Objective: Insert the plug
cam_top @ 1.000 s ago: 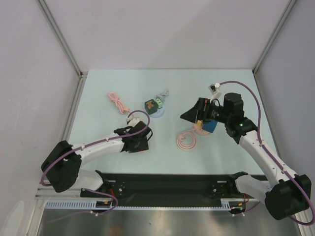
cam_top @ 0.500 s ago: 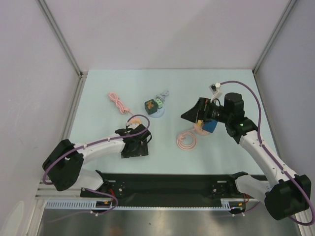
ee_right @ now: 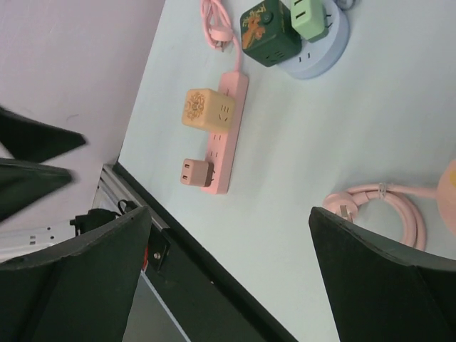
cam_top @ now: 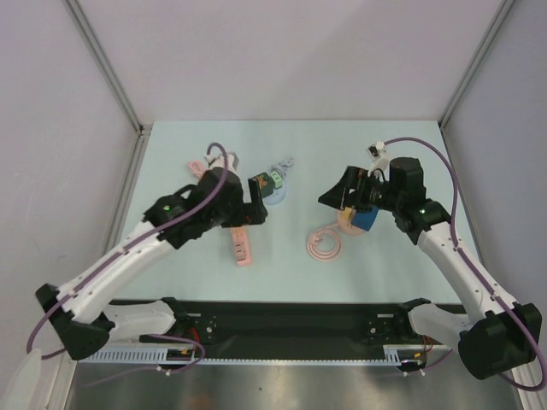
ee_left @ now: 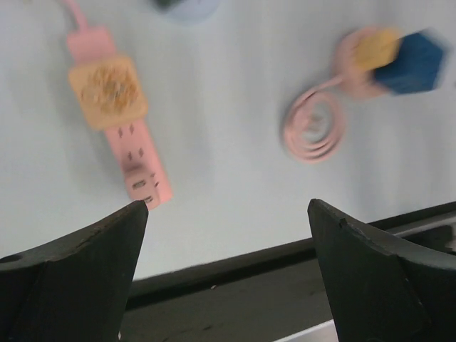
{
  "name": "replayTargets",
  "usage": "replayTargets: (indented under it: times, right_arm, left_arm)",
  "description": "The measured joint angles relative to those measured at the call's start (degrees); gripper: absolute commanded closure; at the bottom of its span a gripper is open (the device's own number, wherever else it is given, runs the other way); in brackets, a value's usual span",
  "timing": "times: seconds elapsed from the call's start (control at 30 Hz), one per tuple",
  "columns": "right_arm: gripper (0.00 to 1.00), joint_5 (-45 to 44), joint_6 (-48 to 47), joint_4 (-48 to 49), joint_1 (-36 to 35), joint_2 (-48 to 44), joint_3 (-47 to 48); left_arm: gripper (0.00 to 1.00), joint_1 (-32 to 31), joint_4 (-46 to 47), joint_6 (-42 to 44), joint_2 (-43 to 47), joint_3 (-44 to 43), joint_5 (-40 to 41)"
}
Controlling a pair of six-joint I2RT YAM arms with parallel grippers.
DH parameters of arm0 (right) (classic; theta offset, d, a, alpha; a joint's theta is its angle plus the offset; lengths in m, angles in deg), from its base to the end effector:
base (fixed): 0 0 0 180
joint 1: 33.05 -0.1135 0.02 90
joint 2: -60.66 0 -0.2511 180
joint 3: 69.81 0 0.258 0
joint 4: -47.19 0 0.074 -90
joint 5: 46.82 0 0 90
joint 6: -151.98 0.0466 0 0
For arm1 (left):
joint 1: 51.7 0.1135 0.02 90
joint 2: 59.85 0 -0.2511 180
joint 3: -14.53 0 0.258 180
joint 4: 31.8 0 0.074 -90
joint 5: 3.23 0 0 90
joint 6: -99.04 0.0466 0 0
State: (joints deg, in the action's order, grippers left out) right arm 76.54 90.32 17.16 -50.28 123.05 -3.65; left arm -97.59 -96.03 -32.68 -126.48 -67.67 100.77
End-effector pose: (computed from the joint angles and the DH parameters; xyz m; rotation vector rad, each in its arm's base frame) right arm 0.2430 0.1022 0.3030 -0.1848 2.1131 1.0782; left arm 0.1805 -0.1700 0.3237 -0.0241 2.4293 -0.4187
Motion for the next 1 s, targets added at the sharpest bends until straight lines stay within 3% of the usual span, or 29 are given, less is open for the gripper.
replayTargets:
  times: [0.13, 0.23, 0.6, 1.0]
  right_arm:
    - [0.00, -2.9, 0.5, -3.8, 0.0, -0.8, 3.2]
    - [0.00, -4.3, 0.4, -6.5, 0.0, -2.7, 4.8]
    - [0.00, -8.6, -2.1, -15.8, 0.3, -8.8, 13.0]
    - [0.00, -11.6, -1.9, -16.0, 0.7, -12.0, 12.1]
  left_arm:
    - [0.00, 0.0, 2.6, 5.9, 4.6, -9.3, 0.7]
    - [0.00, 0.0, 5.7, 10.3, 7.9, -10.4, 0.7]
    - [0.00, 0.0, 20.3, 21.3, 26.9, 10.1, 0.2]
    - [0.00, 0.0, 22.9, 22.3, 29.2, 11.5, -0.9]
